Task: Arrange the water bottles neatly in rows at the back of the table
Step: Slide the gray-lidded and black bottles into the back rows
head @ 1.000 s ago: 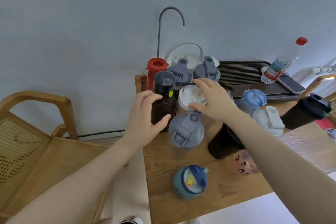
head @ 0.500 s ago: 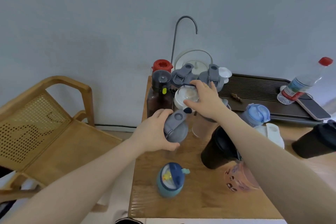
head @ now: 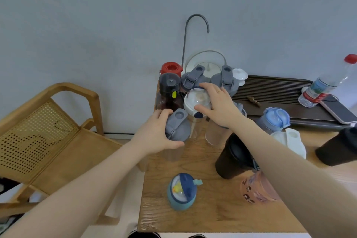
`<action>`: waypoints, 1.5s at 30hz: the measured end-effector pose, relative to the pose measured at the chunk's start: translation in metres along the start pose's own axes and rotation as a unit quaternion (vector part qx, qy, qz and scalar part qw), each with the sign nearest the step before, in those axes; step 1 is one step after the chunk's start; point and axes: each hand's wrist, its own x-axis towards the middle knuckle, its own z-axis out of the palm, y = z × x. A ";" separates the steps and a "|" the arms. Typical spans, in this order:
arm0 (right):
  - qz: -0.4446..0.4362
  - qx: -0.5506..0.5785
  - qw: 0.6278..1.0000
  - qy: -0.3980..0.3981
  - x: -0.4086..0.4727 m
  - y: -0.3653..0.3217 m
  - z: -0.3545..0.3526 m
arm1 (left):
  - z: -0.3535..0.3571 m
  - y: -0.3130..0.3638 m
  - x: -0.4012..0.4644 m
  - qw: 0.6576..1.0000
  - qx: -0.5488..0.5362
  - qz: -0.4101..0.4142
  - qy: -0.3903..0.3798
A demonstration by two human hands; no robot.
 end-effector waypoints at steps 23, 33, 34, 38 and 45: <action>0.286 -0.089 0.954 -0.013 -0.009 0.033 -0.019 | 0.001 0.080 0.093 0.956 0.277 0.093 -0.025; 0.116 -0.141 0.962 -0.201 -0.014 0.044 -0.044 | 0.007 0.078 0.095 0.965 0.246 0.088 0.020; 0.115 -0.156 0.960 -0.201 -0.013 0.043 -0.042 | 0.008 0.077 0.096 0.965 0.244 0.090 0.025; 0.133 -0.182 0.960 -0.165 -0.010 0.039 -0.041 | 0.007 0.074 0.098 0.967 0.233 0.095 0.032; 0.166 -0.174 0.962 -0.129 -0.020 0.037 -0.040 | 0.010 0.072 0.092 0.959 0.259 0.115 0.021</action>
